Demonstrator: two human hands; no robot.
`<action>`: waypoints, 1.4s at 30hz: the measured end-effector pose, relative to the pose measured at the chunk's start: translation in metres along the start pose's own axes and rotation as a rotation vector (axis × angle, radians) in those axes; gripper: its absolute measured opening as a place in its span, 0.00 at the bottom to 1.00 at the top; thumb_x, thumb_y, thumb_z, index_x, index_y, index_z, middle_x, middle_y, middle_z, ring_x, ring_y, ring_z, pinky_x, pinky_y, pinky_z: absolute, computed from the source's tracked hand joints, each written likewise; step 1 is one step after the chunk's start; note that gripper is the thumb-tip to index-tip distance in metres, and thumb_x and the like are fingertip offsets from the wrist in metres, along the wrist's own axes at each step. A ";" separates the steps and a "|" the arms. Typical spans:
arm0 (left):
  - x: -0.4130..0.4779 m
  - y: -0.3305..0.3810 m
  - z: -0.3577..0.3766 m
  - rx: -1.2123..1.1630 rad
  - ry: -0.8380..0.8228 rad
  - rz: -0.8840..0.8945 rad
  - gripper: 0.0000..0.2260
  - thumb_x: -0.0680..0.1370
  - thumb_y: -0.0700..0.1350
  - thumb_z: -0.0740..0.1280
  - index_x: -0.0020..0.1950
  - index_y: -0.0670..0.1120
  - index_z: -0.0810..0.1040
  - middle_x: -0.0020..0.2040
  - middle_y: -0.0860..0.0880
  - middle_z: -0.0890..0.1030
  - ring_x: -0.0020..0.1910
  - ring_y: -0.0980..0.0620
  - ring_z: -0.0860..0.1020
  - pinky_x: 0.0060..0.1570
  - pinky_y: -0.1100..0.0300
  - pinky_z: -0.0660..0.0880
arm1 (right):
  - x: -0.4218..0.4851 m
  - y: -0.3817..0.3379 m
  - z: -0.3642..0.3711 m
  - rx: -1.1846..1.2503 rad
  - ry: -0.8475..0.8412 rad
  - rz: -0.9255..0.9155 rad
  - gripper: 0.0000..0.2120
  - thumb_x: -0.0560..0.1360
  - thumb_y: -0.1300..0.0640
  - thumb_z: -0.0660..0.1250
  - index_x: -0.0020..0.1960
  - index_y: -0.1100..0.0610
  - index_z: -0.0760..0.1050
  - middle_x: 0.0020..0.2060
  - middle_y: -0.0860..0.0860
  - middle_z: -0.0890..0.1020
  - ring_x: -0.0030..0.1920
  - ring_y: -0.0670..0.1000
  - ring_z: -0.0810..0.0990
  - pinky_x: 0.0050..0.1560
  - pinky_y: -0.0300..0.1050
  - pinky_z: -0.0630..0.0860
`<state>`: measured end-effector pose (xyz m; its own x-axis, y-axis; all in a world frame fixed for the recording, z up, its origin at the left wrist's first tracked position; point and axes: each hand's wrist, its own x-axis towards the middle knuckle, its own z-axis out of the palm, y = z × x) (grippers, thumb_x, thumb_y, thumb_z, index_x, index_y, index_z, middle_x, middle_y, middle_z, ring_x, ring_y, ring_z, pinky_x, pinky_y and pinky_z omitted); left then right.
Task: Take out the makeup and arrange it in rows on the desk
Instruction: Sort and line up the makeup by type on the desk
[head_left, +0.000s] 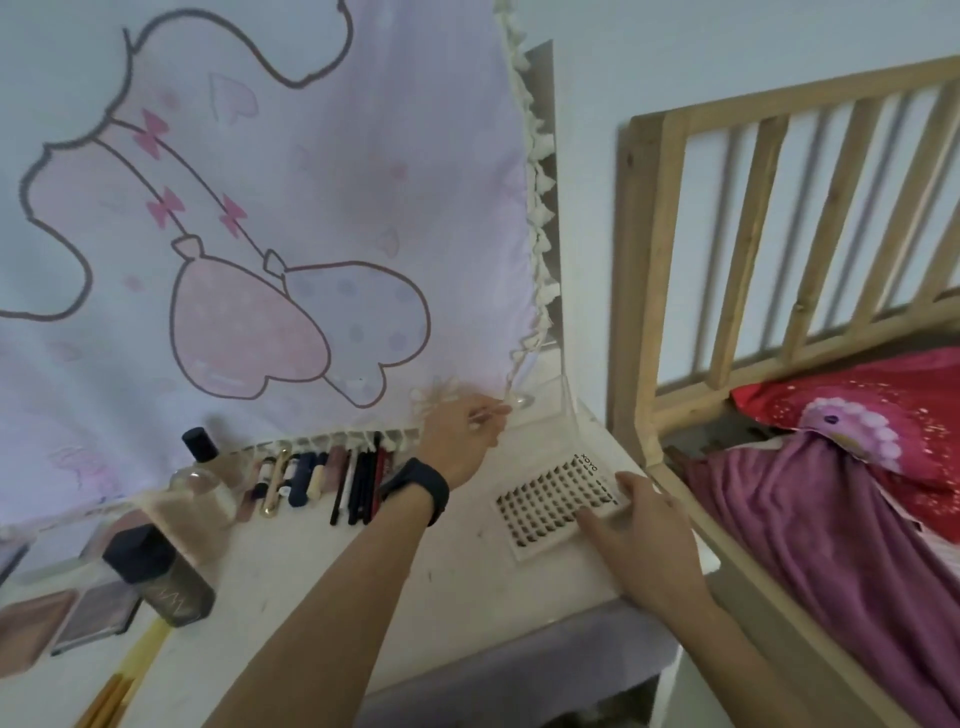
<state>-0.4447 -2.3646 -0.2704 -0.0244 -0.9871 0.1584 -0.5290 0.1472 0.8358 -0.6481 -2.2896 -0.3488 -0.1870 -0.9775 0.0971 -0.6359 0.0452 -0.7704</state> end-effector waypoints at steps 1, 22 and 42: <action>0.003 0.000 0.004 -0.001 0.016 0.007 0.06 0.80 0.42 0.67 0.50 0.52 0.81 0.46 0.52 0.82 0.45 0.51 0.81 0.39 0.67 0.74 | 0.000 0.006 0.002 -0.071 0.025 -0.013 0.32 0.75 0.42 0.70 0.73 0.54 0.67 0.65 0.50 0.77 0.68 0.51 0.69 0.65 0.46 0.68; -0.017 -0.046 0.050 -0.177 0.402 -0.169 0.03 0.78 0.48 0.71 0.49 0.51 0.80 0.43 0.57 0.81 0.43 0.63 0.77 0.36 0.77 0.67 | -0.010 0.029 0.004 -0.275 -0.016 -0.226 0.49 0.67 0.27 0.50 0.81 0.51 0.49 0.77 0.44 0.61 0.77 0.48 0.57 0.76 0.46 0.53; 0.020 -0.072 0.052 0.150 0.361 -0.216 0.14 0.81 0.56 0.64 0.60 0.51 0.83 0.56 0.51 0.84 0.57 0.49 0.79 0.55 0.62 0.70 | 0.029 -0.001 -0.008 -0.306 -0.029 -0.074 0.28 0.78 0.34 0.59 0.74 0.46 0.62 0.68 0.49 0.74 0.71 0.54 0.65 0.68 0.54 0.69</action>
<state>-0.4512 -2.3987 -0.3544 0.3836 -0.9049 0.1844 -0.6071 -0.0967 0.7887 -0.6591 -2.3160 -0.3404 -0.1131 -0.9858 0.1240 -0.8435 0.0293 -0.5363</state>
